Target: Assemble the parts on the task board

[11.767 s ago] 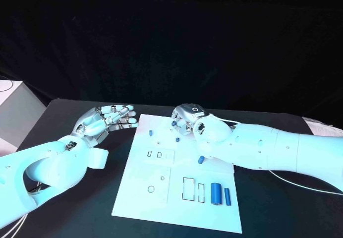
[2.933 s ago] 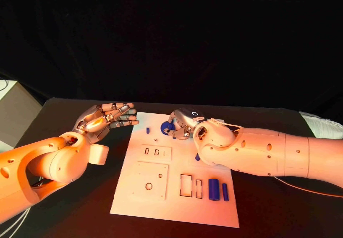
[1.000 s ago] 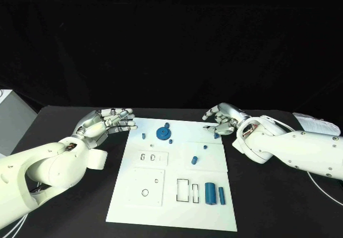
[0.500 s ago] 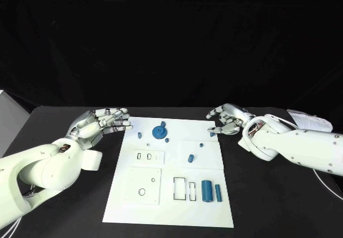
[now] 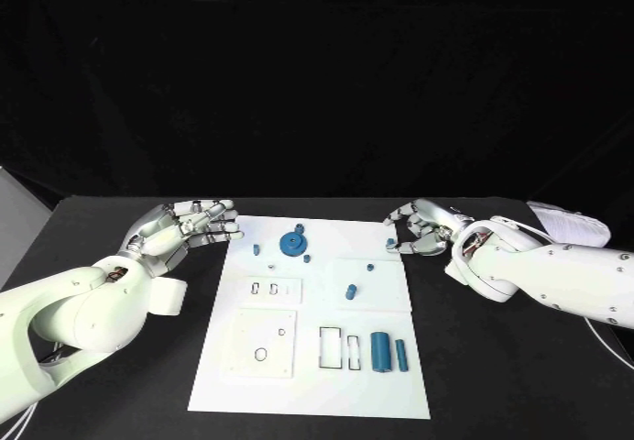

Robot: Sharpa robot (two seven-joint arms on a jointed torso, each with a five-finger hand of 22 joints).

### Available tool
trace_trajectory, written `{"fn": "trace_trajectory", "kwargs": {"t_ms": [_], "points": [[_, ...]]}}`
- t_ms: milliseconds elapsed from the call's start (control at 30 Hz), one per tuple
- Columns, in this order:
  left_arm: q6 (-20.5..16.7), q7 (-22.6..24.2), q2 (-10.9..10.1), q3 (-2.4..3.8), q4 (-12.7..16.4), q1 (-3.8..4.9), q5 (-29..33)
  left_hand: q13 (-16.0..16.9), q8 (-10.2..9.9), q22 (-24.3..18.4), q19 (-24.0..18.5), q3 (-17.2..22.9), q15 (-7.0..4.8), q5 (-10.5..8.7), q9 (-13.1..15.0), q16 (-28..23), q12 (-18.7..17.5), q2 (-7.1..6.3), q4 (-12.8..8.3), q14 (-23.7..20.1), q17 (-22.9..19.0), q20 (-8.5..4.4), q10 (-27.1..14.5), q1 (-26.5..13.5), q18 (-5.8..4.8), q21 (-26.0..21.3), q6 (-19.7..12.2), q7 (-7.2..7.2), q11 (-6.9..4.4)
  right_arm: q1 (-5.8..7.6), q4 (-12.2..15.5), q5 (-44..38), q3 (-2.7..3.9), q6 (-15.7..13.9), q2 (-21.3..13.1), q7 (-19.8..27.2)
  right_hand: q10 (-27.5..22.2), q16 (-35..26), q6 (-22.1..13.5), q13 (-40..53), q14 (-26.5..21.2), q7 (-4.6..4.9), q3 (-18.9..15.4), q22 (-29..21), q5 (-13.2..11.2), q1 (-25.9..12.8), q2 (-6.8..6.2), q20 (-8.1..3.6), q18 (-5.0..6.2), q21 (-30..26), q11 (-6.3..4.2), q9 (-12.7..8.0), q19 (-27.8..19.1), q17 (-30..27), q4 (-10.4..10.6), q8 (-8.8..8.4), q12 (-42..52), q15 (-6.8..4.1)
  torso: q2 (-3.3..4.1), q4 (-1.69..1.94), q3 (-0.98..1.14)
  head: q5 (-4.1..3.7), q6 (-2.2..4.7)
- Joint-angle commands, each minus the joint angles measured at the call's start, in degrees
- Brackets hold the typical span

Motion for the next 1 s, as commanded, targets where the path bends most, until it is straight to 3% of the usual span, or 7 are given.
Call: {"fn": "trace_trajectory", "kwargs": {"t_ms": [33, 300, 467, 800, 1000], "points": [[1.23, 0.54, 0.14, 0.03, 0.06, 0.00, 0.14, 0.01, -0.31, -0.07, -0.54, 0.21, 0.07, -0.26, -0.06, 0.36, -0.19, 0.12, -0.10, -0.32, 0.05, 0.02, 0.36, -0.09, 0.72, 0.22, -0.28, 0.96, -0.03, -0.18, -0.17, -1.76, -0.02, 1.03, 0.08, 0.02, 2.59, 0.24, -0.22, 11.96, 5.88, 0.10, -0.27, 11.81, -0.08, 0.48, 0.10, 0.53, 0.21, -0.03, 0.53, -0.01, 3.99, 15.09, 0.30, -0.17, -0.19, 0.40, -0.07, 0.13, -0.02, -0.29, -0.07], [1.14, 0.51, 0.05, 0.03, 0.02, 0.00, 0.14, 0.01, -0.31, -0.07, -0.54, 0.21, 0.07, -0.26, -0.06, 0.36, -0.19, 0.12, -0.10, -0.32, 0.05, 0.02, 0.36, -0.09, 0.72, 0.22, -0.28, 0.96, -0.03, -0.91, -0.83, -2.59, -0.05, 1.07, 0.54, -1.11, 2.83, 0.24, 1.29, 12.17, 5.88, 0.04, -0.28, 11.99, 0.60, 0.80, 0.96, 0.53, 0.16, 0.16, 0.48, 0.35, 4.11, 15.09, 0.23, 0.49, 0.04, 0.37, 0.01, 0.04, 0.03, -0.19, -0.16], [1.10, 0.49, 0.05, 0.02, -0.02, 0.00, 0.14, 0.01, -0.31, -0.07, -0.54, 0.21, 0.07, -0.26, -0.06, 0.36, -0.19, 0.12, -0.10, -0.32, 0.05, 0.02, 0.36, -0.09, 0.72, 0.22, -0.28, 0.96, -0.03, -1.32, -1.10, -2.90, -0.06, 1.31, 0.84, -1.41, 3.39, 0.24, 3.80, 12.66, 5.88, -0.43, 0.54, 12.15, 1.39, 1.22, 1.69, 0.27, 0.12, 0.30, 0.09, 0.94, 4.21, 15.09, 0.10, 1.87, 0.56, 0.02, -0.01, 0.00, -0.02, -0.28, -0.27], [1.03, 0.46, 0.10, 0.02, -0.12, 0.00, 0.14, 0.01, -0.31, -0.07, -0.54, 0.21, 0.07, -0.26, -0.06, 0.36, -0.19, 0.12, -0.10, -0.32, 0.05, 0.02, 0.36, -0.09, 0.72, 0.22, -0.28, 0.96, -0.03, -1.80, -1.35, -3.17, -0.06, 1.38, 1.31, -1.79, 3.85, 0.24, 5.61, 13.05, 5.88, -0.93, 1.48, 12.29, 2.13, 1.50, 2.11, -0.12, 0.09, 0.43, -0.36, 1.30, 4.30, 15.09, 0.04, 2.92, 0.97, -0.44, -0.02, 0.05, 0.02, -0.47, -0.44], [0.99, 0.43, 0.10, 0.02, -0.20, 0.00, 0.14, 0.01, -0.31, -0.07, -0.54, 0.21, 0.07, -0.26, -0.06, 0.36, -0.19, 0.12, -0.10, -0.32, 0.05, 0.02, 0.36, -0.09, 0.72, 0.22, -0.28, 0.96, -0.03, -1.88, -1.71, -3.20, -0.06, 1.06, 1.53, -2.19, 4.37, 0.24, 7.18, 13.50, 5.88, -1.47, 2.97, 12.52, 2.96, 1.47, 3.20, -0.63, 0.02, 0.68, -0.85, 1.52, 4.44, 15.09, 0.14, 3.84, 1.44, -1.00, -0.02, -0.03, 0.08, -0.60, -0.53]]}}
